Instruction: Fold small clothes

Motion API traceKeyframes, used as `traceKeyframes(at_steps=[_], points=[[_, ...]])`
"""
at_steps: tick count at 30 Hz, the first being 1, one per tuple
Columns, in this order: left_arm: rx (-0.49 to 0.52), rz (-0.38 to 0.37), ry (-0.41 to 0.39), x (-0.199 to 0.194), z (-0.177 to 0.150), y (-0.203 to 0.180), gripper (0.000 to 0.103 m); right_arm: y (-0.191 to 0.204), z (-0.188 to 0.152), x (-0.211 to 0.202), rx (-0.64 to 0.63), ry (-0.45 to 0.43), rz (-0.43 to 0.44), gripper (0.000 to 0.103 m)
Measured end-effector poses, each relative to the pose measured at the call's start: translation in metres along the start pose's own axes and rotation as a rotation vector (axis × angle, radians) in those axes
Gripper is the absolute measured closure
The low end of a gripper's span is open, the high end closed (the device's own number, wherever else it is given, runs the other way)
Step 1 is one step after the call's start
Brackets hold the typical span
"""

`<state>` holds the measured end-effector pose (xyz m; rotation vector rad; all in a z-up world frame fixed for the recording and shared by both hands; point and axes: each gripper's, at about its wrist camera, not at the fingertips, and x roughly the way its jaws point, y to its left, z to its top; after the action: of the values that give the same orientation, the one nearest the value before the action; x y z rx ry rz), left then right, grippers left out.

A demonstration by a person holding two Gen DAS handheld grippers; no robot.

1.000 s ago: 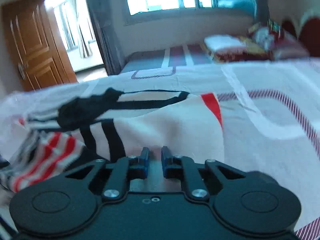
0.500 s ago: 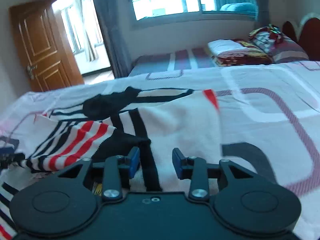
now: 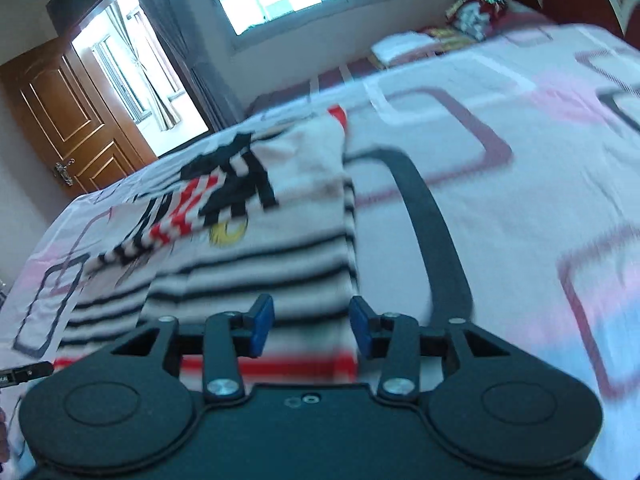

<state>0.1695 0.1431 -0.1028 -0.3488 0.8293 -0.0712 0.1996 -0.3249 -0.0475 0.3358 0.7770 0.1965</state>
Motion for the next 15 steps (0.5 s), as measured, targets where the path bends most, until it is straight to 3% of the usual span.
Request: traceKeyframes(at_steps=[2,7,10,15], points=[[-0.048,-0.052,0.005,-0.007,-0.013,0.004,0.043,-0.007,-0.019,-0.013,0.047,0.013,0.014,0.053],[-0.204,-0.216,0.047,-0.01,-0.035,0.015,0.043,-0.029,-0.064,-0.021,0.252,0.093,0.155,0.053],[-0.312,-0.309,0.06,-0.003,-0.043,0.023,0.043,-0.034,-0.077,-0.023,0.384,0.069,0.236,0.053],[-0.376,-0.377,0.054,0.006,-0.043,0.029,0.043,-0.022,-0.076,-0.006,0.394,0.083,0.29,0.054]])
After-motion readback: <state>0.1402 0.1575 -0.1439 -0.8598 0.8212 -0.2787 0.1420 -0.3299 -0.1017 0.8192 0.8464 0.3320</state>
